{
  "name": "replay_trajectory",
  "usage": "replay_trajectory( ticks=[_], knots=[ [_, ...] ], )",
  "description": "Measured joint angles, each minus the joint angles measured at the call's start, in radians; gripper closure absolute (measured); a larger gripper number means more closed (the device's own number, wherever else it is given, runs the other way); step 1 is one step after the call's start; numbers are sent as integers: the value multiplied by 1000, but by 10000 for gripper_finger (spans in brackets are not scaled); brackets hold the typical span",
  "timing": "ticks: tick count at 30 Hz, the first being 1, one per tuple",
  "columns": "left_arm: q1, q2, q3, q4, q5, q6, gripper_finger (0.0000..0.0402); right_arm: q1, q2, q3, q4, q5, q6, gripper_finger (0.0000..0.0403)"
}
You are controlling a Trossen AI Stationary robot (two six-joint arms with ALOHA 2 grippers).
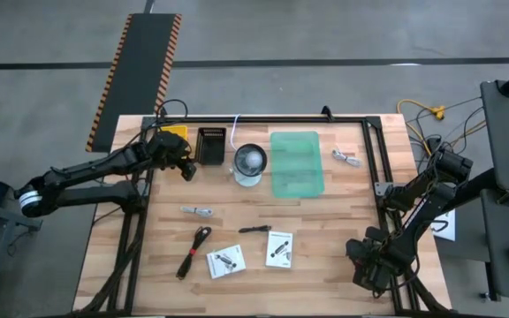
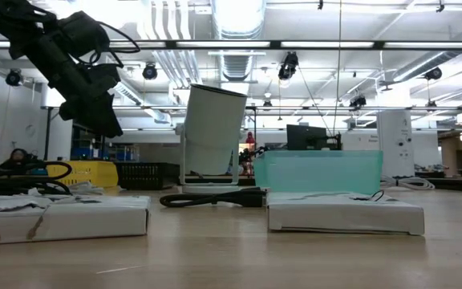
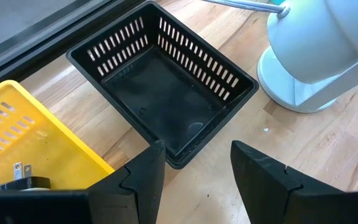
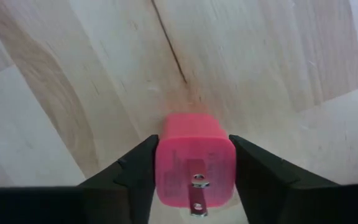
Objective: Pick and place items into bin
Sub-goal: Put the pink charger adapter into the yellow bin
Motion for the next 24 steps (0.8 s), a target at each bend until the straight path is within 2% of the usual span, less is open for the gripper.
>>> replay_trajectory(
  ticks=[3, 9, 15, 20, 24],
  knots=[
    [0, 0, 0, 0, 0, 0, 235, 0, -1, 0, -1, 0, 0, 261],
    [0, 0, 0, -3, 0, 0, 235, 0, -1, 0, 2, 29, -41, 262],
    [0, 0, 0, -3, 0, -8, 235, -6, -3, 0, 75, 323, -219, 262],
    [0, 0, 0, -2, 0, -6, 235, -32, -9, 0, 83, 468, -232, 262],
    [0, 0, 0, 2, 0, -6, 235, -72, -9, 0, 104, 675, -207, 262]
  ],
)
